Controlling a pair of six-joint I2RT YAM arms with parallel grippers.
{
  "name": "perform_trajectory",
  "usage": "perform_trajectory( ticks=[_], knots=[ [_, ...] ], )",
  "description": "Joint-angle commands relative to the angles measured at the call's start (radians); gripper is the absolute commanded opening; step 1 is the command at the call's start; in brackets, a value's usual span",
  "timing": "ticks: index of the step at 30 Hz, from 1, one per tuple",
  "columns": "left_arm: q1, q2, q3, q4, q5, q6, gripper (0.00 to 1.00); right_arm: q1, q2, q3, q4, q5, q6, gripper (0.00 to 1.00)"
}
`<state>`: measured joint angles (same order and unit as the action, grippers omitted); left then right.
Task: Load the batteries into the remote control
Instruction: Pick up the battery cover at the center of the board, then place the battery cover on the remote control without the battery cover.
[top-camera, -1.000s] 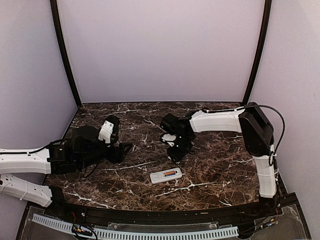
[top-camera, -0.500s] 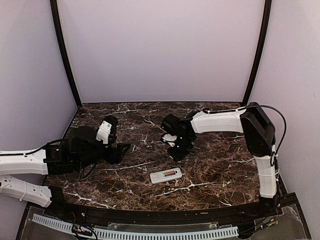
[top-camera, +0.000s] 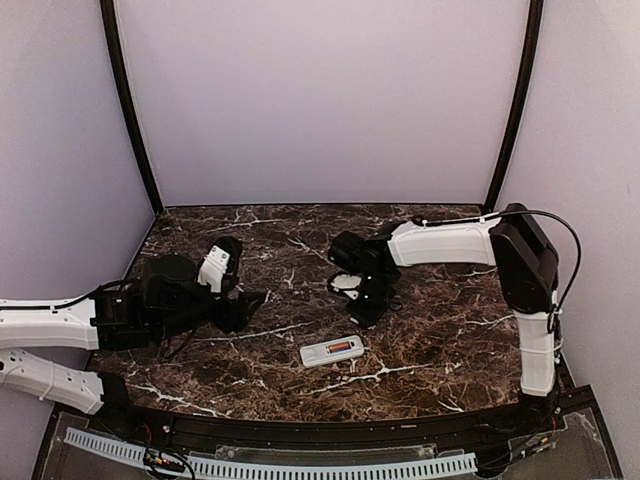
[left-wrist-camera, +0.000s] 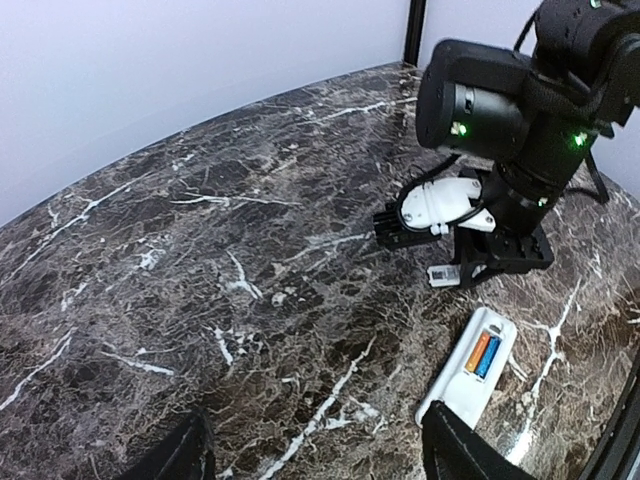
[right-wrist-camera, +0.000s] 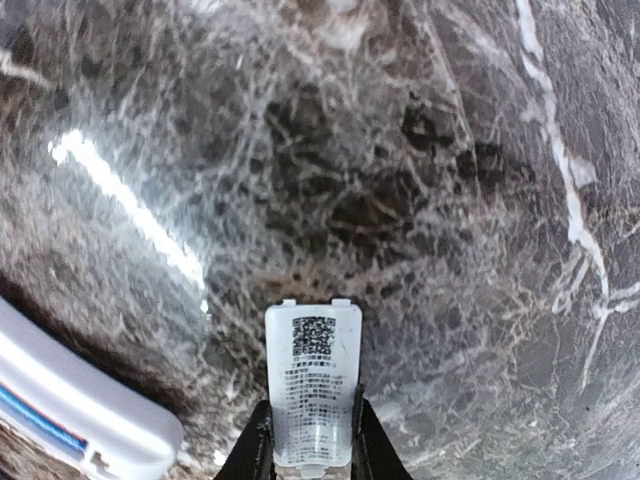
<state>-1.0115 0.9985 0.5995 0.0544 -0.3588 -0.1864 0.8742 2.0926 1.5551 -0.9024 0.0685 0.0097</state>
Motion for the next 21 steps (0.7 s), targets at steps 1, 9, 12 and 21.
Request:
perform_trajectory(
  ticks=[1,9,12,21],
  knots=[
    [-0.016,0.067,0.012,0.019,0.111,0.077,0.70,-0.001,-0.088,-0.019,-0.075,0.033,-0.121,0.11],
    [-0.035,0.331,0.095,-0.001,0.488,0.257,0.82,0.002,-0.181,-0.041,-0.093,-0.004,-0.308,0.11],
    [-0.035,0.361,0.087,0.062,0.487,0.280,0.82,0.005,-0.234,-0.089,-0.053,-0.061,-0.368,0.13],
    [-0.034,0.345,-0.107,0.389,0.281,0.104,0.79,0.141,-0.305,-0.186,-0.013,-0.073,-0.638,0.14]
  ],
)
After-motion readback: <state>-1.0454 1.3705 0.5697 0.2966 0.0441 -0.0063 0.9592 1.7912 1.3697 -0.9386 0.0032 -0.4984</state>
